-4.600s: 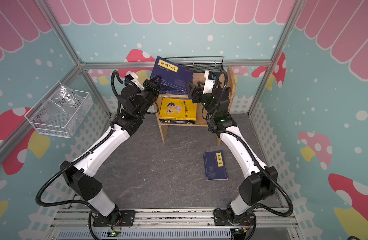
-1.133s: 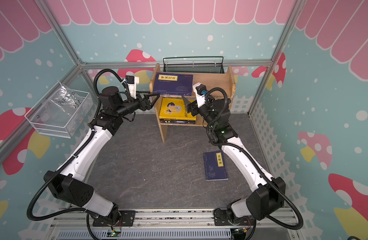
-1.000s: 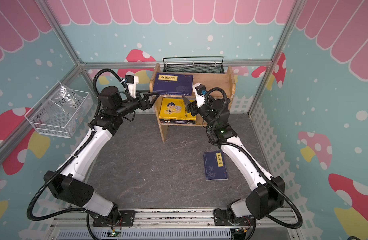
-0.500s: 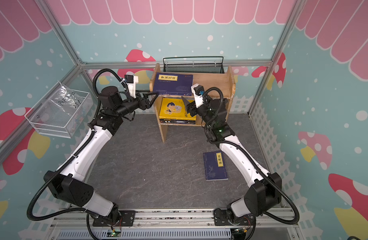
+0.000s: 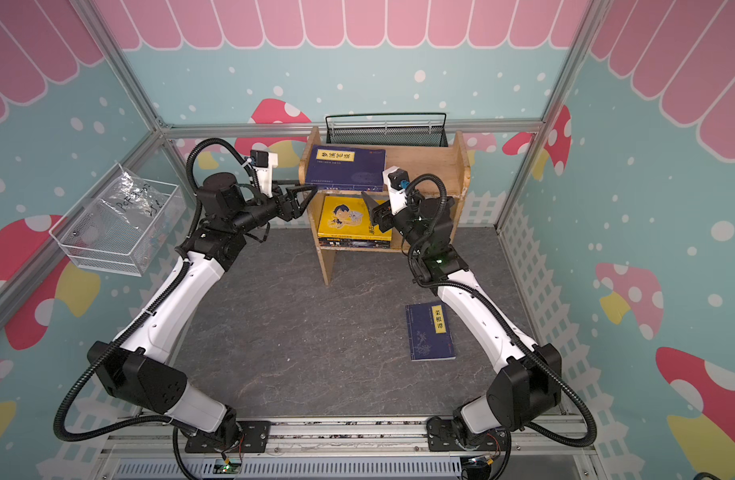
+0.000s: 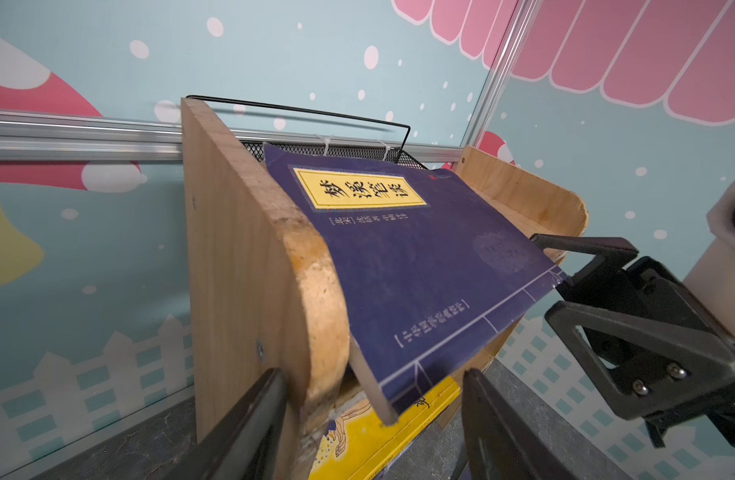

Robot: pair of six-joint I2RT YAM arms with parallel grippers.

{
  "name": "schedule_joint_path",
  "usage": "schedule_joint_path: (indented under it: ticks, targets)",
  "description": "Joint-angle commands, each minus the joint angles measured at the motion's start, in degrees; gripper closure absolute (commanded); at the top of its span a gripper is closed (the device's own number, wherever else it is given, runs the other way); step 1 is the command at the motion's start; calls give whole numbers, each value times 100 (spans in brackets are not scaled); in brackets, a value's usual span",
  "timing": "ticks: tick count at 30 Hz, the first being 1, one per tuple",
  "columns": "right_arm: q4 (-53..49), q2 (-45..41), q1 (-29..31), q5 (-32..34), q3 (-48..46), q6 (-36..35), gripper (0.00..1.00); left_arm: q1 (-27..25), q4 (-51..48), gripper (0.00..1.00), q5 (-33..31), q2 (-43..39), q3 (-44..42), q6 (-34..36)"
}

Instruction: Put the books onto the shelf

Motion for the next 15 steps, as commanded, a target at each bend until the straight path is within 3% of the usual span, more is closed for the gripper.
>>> schedule_joint_path:
  ticks: [1, 15]
  targets:
    - [182, 127, 1, 50, 169, 114, 29, -40, -62, 35, -39, 39, -24, 245]
    - [313, 208, 1, 127, 229, 230, 35, -78, 213, 46, -313, 195, 94, 133]
